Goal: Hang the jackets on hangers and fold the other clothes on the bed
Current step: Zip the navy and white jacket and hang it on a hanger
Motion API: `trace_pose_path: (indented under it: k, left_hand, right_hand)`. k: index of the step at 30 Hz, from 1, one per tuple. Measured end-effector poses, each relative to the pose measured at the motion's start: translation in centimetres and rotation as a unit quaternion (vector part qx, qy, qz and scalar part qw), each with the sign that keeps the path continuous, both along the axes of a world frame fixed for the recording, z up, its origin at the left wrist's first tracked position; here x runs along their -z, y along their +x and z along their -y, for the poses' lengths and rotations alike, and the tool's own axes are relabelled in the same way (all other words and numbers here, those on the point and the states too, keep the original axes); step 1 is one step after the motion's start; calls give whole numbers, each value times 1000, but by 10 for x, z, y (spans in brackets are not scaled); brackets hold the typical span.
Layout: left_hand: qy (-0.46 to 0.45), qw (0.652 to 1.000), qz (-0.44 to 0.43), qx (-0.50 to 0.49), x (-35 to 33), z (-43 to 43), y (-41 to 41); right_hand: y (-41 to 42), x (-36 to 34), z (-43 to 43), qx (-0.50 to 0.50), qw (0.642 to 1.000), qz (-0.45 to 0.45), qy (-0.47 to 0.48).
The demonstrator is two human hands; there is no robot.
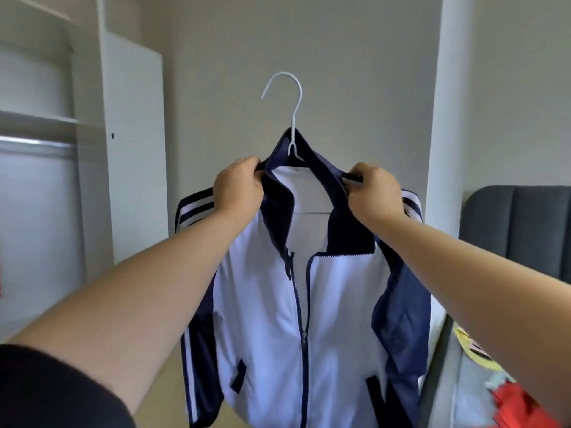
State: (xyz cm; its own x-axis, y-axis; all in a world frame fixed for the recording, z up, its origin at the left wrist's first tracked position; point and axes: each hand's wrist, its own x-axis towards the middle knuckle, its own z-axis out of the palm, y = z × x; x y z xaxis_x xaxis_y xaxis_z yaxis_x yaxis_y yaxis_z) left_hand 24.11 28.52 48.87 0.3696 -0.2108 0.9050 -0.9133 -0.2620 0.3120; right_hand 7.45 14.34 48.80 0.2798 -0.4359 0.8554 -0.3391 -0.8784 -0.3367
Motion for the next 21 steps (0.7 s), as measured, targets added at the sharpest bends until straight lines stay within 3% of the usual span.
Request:
trace_pose_path:
  k: [7,11,16,21]
  left_hand:
    - [-7,999,36,15,-62,-34,-51]
    - [42,998,19,31,-71,-31,-56]
    - [242,965,-82,56,-8,8,-28]
    - [468,854,-209,92,152,54,0]
  right_hand:
    - [-54,-46,-39,-15,995,102,-5]
    - [-67,-48,-36,-8,993,116,18]
    - [-50,12,6,-5,987,-64,149]
    - [-23,153,52,-5,919,-276,280]
